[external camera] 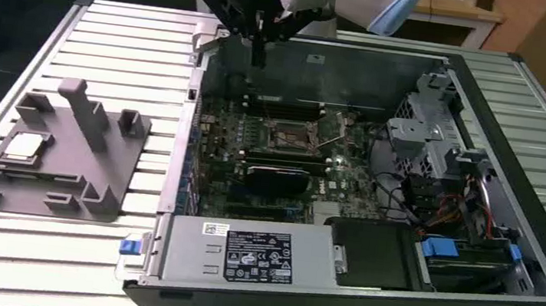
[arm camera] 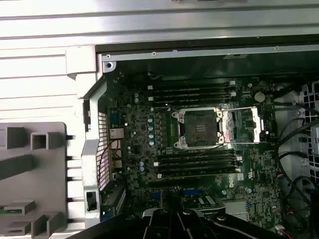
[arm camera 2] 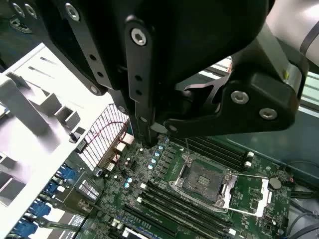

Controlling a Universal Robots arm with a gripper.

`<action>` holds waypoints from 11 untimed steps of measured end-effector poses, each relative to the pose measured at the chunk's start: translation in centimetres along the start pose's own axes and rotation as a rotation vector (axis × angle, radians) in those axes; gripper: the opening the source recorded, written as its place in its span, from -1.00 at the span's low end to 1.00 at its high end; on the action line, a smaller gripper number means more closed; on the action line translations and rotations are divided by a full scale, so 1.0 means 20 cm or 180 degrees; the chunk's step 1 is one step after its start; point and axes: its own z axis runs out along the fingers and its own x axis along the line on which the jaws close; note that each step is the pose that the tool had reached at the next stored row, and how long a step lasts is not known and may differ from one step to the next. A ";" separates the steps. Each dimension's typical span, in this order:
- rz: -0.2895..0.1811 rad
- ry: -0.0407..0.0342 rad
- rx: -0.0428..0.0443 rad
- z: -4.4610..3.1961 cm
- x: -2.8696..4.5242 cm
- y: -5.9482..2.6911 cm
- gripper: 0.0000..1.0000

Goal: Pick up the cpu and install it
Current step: 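Reach for the cpu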

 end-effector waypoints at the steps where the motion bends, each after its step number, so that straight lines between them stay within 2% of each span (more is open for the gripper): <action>1: 0.0000 0.0000 0.0000 0.000 0.000 0.000 -0.79; 11: 0.0000 0.0000 -0.0001 0.000 0.009 -0.001 -0.79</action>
